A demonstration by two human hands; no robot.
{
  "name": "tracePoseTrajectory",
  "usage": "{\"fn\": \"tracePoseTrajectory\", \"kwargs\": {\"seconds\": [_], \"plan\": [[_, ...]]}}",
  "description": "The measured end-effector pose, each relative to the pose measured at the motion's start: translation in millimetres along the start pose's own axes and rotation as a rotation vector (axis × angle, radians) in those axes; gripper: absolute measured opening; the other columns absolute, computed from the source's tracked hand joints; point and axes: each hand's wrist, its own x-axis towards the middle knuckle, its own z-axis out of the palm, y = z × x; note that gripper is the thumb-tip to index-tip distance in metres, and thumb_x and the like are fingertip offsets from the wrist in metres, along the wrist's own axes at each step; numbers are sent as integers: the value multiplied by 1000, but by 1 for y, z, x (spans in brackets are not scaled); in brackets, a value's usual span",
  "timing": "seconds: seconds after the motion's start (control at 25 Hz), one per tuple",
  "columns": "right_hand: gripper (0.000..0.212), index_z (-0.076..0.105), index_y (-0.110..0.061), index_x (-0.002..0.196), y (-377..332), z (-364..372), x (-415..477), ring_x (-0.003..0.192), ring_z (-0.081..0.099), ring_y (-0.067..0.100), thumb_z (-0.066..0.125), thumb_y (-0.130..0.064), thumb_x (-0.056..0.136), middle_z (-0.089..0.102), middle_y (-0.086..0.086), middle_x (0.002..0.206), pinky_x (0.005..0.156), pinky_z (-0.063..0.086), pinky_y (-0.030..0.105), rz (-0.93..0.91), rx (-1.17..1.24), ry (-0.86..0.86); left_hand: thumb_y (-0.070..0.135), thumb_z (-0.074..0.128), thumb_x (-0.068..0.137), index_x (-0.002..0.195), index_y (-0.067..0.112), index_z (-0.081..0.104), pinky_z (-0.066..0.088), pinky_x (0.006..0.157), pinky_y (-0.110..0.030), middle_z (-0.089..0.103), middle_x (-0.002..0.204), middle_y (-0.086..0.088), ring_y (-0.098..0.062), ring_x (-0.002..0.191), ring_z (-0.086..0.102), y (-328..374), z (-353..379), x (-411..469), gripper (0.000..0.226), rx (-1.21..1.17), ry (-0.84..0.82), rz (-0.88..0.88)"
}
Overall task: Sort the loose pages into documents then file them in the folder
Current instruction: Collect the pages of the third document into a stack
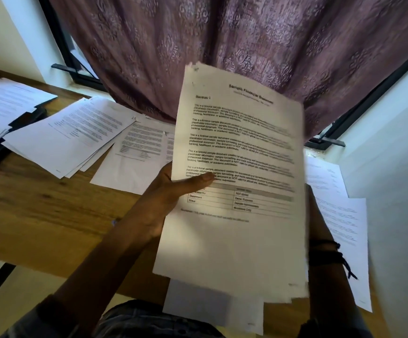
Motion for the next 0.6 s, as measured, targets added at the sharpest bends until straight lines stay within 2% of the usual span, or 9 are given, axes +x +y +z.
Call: {"fn": "tracePoseTrajectory", "kwargs": {"seconds": [0.08,0.16,0.28,0.36,0.4,0.44,0.48,0.52,0.6], "plan": [[30,65,-7,115,-19,-6,-12,83,71,7,65,3,87,73,2,101,71,55,24,-29,147,-73,18,74,76,112,29,62,55,80,-20,74,102,15,-3,99,69,-9,-5,9,39,79,28,-21],[33,65,-9,116,-31,-10,-20,87,73,14,57,9,89,75,5,101,72,57,30,-40,250,-129,16,72,79,119,28,62,55,88,-22,73,109,13,-3,101,68,-21,-11,13,43,102,109,-43],[47,65,-16,115,-38,-14,-25,91,73,25,50,17,86,75,9,102,71,60,31,23,401,-162,10,70,86,123,23,63,57,84,-24,72,114,6,-10,100,70,-39,-18,9,40,93,196,-98],[32,67,-19,116,-35,-9,-25,99,70,31,53,-2,93,73,11,110,83,58,40,69,437,-138,13,71,86,125,23,63,56,93,-39,72,116,2,-19,106,69,-48,-23,7,41,84,201,-158],[23,69,-24,113,-29,-7,-25,104,68,31,56,-27,95,72,8,112,92,54,46,97,388,-128,13,72,85,125,22,63,53,97,-45,71,118,2,-21,108,68,-52,-25,7,42,93,199,-163],[39,71,-30,110,-29,-5,-27,107,67,30,54,-58,88,72,4,113,96,50,50,135,326,-130,11,72,85,125,20,64,51,99,-48,71,119,1,-22,110,67,-55,-27,8,42,103,201,-146],[60,71,-34,108,-27,-3,-28,107,67,28,48,-79,76,72,2,112,95,48,49,157,320,-171,8,72,85,125,18,64,50,100,-50,71,119,0,-23,111,66,-57,-28,9,42,115,214,-117],[71,71,-34,110,-29,0,-31,107,68,25,44,-85,70,73,0,111,92,50,46,165,334,-210,6,71,85,125,17,64,51,99,-49,71,119,-1,-23,111,66,-57,-27,11,41,134,231,-76],[58,67,-27,114,-31,10,-37,102,69,8,53,-72,79,74,-9,106,84,55,28,26,265,-210,5,68,88,125,14,61,54,96,-42,70,119,-1,-19,110,66,-54,-22,13,39,223,252,27]]}}
